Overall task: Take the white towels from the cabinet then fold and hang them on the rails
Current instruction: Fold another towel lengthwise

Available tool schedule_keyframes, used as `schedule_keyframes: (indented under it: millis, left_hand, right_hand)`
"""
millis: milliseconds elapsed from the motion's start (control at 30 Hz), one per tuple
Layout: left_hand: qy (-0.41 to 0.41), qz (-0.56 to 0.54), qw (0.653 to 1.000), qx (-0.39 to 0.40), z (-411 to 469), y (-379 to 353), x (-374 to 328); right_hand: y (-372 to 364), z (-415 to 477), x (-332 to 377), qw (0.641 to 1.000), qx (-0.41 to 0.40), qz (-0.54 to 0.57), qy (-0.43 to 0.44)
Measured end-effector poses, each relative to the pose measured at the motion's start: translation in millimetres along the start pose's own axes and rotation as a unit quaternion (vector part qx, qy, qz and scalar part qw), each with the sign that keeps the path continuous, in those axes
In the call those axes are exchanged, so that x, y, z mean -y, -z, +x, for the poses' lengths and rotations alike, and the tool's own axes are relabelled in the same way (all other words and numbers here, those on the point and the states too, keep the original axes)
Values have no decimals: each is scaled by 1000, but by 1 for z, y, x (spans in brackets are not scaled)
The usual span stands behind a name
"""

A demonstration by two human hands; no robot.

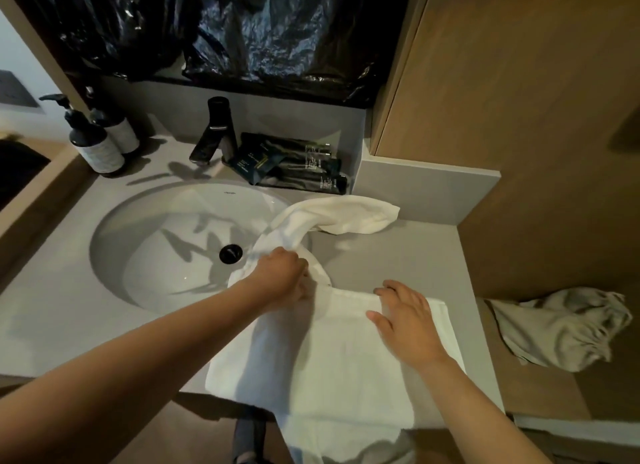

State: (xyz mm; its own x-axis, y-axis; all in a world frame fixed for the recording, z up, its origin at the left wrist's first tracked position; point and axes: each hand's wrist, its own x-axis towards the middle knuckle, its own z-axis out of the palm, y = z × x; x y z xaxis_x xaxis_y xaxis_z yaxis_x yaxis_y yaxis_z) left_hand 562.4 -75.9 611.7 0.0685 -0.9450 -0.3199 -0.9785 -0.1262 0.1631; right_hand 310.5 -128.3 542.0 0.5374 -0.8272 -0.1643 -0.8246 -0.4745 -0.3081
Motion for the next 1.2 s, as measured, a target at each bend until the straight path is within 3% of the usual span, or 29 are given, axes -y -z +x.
schedule_keyframes:
  millis: [100,200,367,533,667,767,933,1000,1200]
  left_hand:
    - [-3,-95,995,-15,-2,18,-1]
    - [-11,-112,994,11,-9,34,10]
    - [-79,-139,987,-28,-24,89,25]
    - [-122,-134,972,-152,-40,169,19]
    - [-123,-67,970,-198,-47,181,19]
    - [-113,-41,979,-162,-52,155,25]
    - [-97,-85,991,-19,-66,81,28]
    - [-115,-92,989,0,-74,56,25]
    - [-102,-96,987,75,-81,21,19]
  right_hand:
    - [23,8,6,999,37,14,-4]
    - [49,12,11,995,49,77,-35]
    - [118,16,16,993,-46,91,67]
    - [184,26,33,973,-161,125,105]
    - [198,28,40,967,-213,85,112]
    - [178,15,41,977,-185,61,92]
    - [103,-27,35,993,-54,92,41]
    - [79,-45,34,995,-10,95,-3]
    - [40,-80,37,988,21,132,-71]
